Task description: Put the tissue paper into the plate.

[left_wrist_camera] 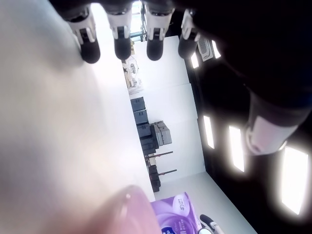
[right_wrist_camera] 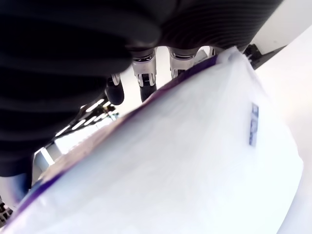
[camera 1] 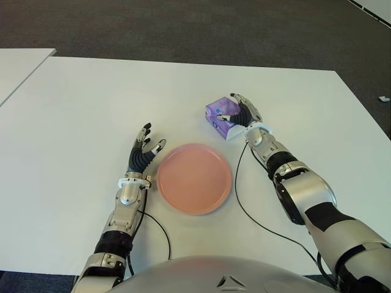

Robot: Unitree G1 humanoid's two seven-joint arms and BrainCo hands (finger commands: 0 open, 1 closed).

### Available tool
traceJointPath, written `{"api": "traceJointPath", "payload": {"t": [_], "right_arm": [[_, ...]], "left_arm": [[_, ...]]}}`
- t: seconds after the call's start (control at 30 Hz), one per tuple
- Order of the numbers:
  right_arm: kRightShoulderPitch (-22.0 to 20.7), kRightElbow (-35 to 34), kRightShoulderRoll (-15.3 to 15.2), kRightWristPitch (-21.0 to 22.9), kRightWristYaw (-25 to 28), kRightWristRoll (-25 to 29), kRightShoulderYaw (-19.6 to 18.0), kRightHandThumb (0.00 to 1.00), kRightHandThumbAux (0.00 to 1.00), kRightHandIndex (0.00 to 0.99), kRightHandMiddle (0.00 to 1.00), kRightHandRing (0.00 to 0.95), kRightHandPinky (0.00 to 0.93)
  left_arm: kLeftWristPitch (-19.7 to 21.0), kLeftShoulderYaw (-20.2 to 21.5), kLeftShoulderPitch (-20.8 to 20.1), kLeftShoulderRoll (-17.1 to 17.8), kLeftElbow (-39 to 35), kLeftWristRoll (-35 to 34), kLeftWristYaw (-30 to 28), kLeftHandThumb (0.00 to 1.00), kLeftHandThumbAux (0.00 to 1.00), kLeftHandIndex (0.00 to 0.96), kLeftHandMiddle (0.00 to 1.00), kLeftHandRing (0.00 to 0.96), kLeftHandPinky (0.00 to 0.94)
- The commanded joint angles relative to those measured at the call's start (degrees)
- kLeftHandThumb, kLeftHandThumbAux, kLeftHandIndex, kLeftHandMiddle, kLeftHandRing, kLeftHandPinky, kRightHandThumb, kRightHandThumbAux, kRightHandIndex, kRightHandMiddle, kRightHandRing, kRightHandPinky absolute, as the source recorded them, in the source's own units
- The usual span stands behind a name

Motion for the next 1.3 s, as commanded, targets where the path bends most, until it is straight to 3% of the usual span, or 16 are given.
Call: {"api": "traceJointPath", "payload": {"t": [0.03, 1.3], "right_arm": [[0.85, -0.01, 0.66, -1.51, 0.13, -0.63, 0.82, 0.209, 0.548, 0.000, 0.000, 0.000, 0.000], [1.25, -0.05, 0.39, -2.27, -0.81, -3.00, 3.43, 0.202, 0.551, 0.000, 0.011, 0.000, 0.000]], "left_arm": [[2.66, -0.36, 2.09, -0.40, 3.20, 0.09, 0.02, 0.014, 0.562, 0.000, 0.000, 0.000, 0.000], [3.38, -0.59, 2.91, -1.28, 1.66, 0.26, 0.03, 0.006, 0.573, 0.000, 0.000, 0.000, 0.000]]}}
